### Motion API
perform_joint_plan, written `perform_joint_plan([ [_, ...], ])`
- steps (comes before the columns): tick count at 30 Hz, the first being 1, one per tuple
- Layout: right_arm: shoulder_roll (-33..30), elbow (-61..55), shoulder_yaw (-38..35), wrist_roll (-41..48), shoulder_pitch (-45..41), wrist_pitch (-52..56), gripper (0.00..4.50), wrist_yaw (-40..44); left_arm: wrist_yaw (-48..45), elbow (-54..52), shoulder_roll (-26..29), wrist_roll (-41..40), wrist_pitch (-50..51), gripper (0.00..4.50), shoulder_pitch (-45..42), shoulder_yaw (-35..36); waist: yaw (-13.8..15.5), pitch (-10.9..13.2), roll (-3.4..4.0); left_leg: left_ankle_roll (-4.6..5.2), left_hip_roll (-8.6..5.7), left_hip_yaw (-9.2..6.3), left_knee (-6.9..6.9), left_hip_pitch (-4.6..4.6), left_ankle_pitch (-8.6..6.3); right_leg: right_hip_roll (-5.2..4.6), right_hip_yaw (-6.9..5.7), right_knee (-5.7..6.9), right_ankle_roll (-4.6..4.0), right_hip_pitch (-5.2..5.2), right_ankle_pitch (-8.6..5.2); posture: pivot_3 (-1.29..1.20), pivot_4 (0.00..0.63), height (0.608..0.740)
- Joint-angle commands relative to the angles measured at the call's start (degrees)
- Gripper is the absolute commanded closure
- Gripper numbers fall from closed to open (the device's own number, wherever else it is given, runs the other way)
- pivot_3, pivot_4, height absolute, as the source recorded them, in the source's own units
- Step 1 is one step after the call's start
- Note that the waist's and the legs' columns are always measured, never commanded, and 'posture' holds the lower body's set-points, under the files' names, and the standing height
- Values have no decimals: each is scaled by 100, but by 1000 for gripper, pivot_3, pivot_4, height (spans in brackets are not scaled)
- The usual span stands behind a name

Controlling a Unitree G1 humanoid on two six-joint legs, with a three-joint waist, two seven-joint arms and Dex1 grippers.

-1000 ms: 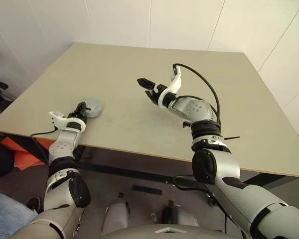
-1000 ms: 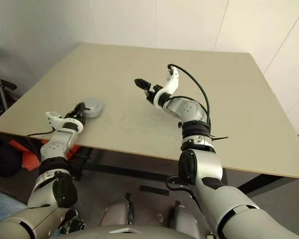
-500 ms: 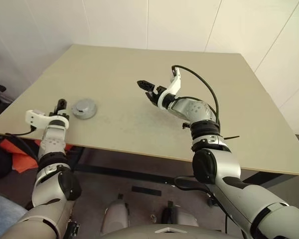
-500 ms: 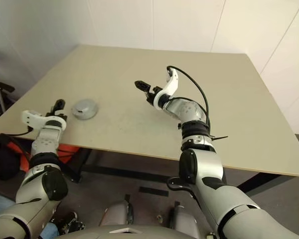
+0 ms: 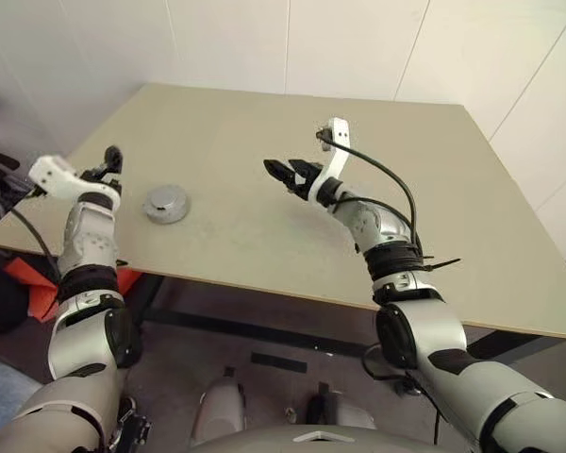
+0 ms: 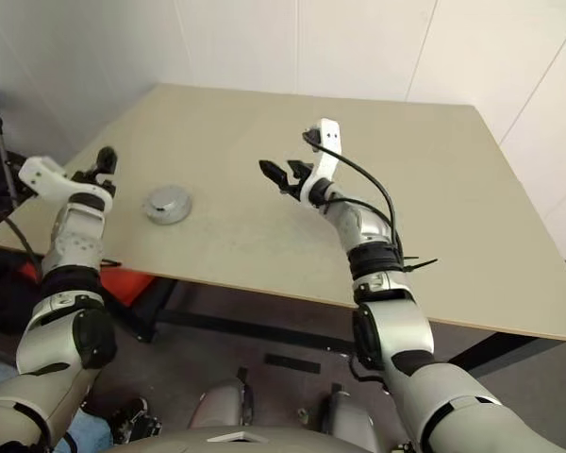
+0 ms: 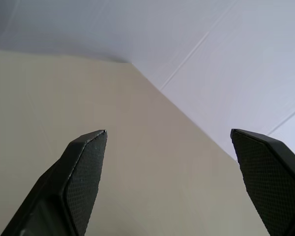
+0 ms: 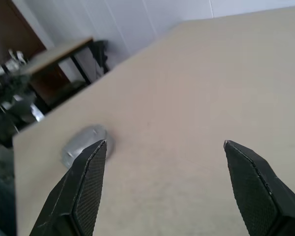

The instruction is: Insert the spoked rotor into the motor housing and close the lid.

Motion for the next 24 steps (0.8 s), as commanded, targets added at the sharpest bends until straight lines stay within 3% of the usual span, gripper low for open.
perform_joint_plan([
  [1, -502, -818, 691, -944, 286, -713, 168, 86, -798, -1289, -38, 180, 274, 225, 32, -754, 1, 1, -2, 0, 1, 1, 0, 0, 0, 0, 0, 0, -1, 0, 0, 0, 0, 740],
  [7, -669, -2131, 1180, -1360, 1034, -714, 168, 47, -2071, -2494, 284, 636, 898, 225, 620, -2040, -131, 1, 1, 3, 5, 8, -9, 17, -1, 7, 5, 6, -17, -2, -10, 0, 0, 740],
  [14, -905, -2257, 1329, -1926, 1195, -1065, 168, -269, -2430, -2590, 322, 815, 1110, 225, 718, -2261, -207, 1, 1, -4, 3, 8, -14, 38, 6, 8, 6, 7, -21, 18, -13, 0, 0, 740],
  [20, -394, -2349, 1312, -1976, 1111, -1102, 168, -631, -2365, -2798, 222, 967, 1201, 225, 850, -2314, -234, 1, 1, -4, 6, 8, -15, 58, 6, 10, 7, 10, -22, 32, -13, 0, 0, 740],
  [24, -453, -2182, 1208, -2004, 1020, -1198, 168, -606, -2330, -2852, 187, 1124, 1178, 225, 791, -2378, -209, 1, 1, -2, 2, 7, -15, 52, 5, 8, 7, 6, -23, 35, -13, 0, 0, 740],
])
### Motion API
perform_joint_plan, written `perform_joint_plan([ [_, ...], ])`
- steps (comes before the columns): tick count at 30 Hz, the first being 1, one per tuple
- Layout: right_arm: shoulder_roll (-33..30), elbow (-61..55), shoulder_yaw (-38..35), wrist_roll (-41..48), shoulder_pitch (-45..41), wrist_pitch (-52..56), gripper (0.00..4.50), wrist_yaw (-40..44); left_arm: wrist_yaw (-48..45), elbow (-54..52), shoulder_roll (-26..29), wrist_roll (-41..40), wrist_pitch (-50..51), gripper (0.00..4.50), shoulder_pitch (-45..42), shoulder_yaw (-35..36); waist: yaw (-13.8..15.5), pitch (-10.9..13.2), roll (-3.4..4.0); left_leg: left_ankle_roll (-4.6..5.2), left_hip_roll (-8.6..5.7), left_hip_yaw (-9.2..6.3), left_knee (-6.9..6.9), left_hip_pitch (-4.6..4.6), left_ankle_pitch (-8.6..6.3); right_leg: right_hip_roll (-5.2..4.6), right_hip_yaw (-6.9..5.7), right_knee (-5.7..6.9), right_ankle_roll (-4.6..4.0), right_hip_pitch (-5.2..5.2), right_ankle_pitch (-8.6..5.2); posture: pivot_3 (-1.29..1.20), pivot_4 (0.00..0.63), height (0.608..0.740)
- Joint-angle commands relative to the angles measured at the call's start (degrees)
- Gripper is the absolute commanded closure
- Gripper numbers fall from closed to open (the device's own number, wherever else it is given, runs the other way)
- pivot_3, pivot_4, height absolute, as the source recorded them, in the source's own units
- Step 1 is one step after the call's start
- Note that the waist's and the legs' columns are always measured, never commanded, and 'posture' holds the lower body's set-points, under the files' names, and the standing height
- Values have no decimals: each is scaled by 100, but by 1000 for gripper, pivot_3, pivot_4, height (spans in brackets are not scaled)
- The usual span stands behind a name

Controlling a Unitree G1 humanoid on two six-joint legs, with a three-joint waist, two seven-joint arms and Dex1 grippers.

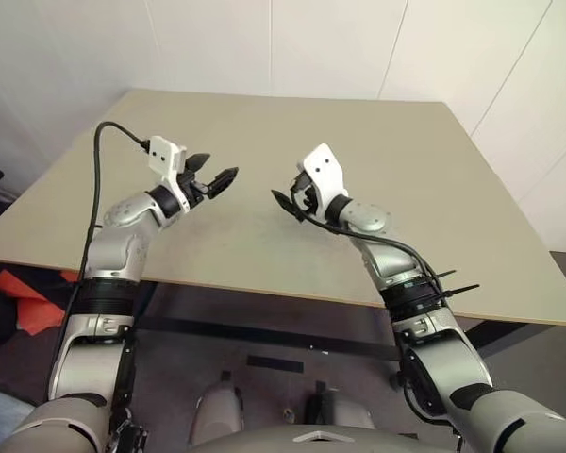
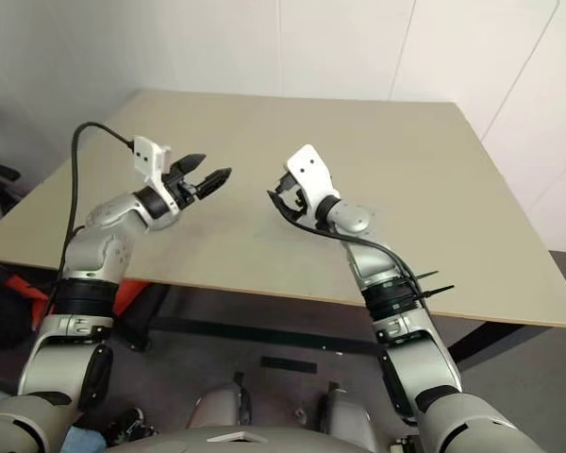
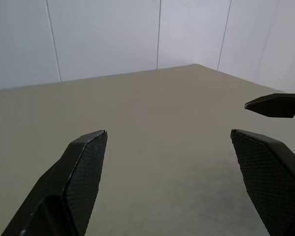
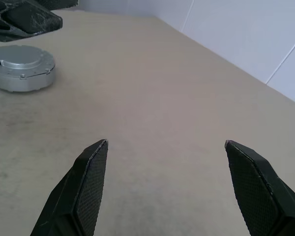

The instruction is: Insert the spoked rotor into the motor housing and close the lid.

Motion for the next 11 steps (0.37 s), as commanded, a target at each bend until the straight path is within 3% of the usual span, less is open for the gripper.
perform_joint_plan([
  [1, -144, -99, -152, -26, -250, -213, 168, -28, 63, -249, 25, 162, -80, 225, -124, -12, 6, 0, 0, 1, -1, 0, 0, 1, -1, -1, 1, -1, 0, 3, 0, 0, 0, 740],
  [11, -388, 211, 26, -247, -508, -446, 168, 216, 319, -286, -274, 565, -370, 225, 118, -106, -20, 0, 0, 3, 0, -1, 0, 5, -1, 0, 1, -1, 0, 5, 0, 0, 0, 740],
])
